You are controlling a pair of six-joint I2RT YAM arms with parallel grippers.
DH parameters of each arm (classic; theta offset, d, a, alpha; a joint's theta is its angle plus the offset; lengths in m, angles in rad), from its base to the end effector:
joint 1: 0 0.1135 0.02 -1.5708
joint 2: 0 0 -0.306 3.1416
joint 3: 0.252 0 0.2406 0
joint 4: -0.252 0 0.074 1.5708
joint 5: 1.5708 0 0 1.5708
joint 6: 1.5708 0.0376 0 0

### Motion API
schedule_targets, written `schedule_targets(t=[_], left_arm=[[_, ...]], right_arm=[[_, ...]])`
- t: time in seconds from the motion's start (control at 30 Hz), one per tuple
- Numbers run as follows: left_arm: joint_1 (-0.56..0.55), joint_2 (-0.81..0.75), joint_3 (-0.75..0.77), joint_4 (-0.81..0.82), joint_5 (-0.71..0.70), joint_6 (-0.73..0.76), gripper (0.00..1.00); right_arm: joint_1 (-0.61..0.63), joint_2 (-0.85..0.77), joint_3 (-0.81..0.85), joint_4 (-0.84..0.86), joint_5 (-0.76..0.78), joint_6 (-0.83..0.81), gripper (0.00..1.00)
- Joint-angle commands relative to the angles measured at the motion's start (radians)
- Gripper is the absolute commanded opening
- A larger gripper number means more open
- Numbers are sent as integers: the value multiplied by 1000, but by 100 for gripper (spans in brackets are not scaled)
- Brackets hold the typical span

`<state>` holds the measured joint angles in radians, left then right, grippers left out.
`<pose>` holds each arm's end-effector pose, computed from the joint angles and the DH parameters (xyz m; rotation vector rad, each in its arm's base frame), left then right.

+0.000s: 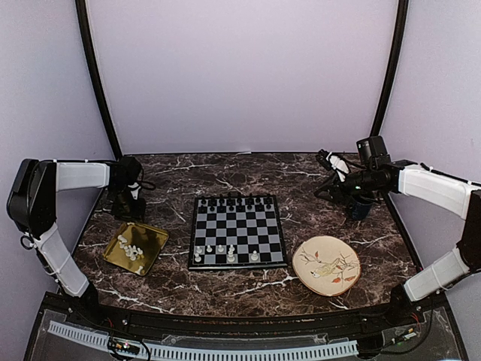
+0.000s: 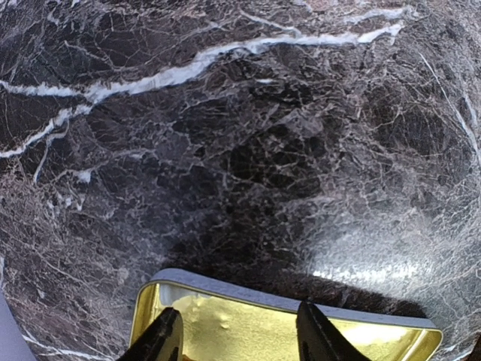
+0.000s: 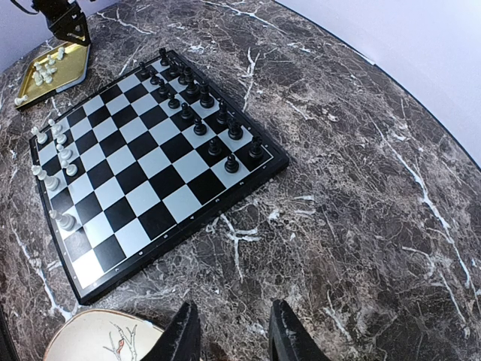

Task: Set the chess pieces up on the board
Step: Move the storage box to the center of the board.

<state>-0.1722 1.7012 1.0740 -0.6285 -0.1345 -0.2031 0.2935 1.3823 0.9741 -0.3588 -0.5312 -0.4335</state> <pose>0.3143 -0.0495 0.2229 -0.0733 2.8049 0.1025 0.2596 0.0984 0.3028 -1.0447 2.0136 0.5445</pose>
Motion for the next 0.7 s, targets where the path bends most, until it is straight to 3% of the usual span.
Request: schedule_targets(t=[0.0, 0.4, 0.67], left_arm=[[6, 0, -7, 22, 13, 31, 54], [8, 38, -8, 10, -5, 33, 56], [8, -22, -51, 2, 100, 22, 56]], right_arm=[[0, 6, -10, 24, -7, -8, 32], [0, 12, -9, 17, -7, -11, 32], [0, 23, -6, 19, -7, -11, 32]])
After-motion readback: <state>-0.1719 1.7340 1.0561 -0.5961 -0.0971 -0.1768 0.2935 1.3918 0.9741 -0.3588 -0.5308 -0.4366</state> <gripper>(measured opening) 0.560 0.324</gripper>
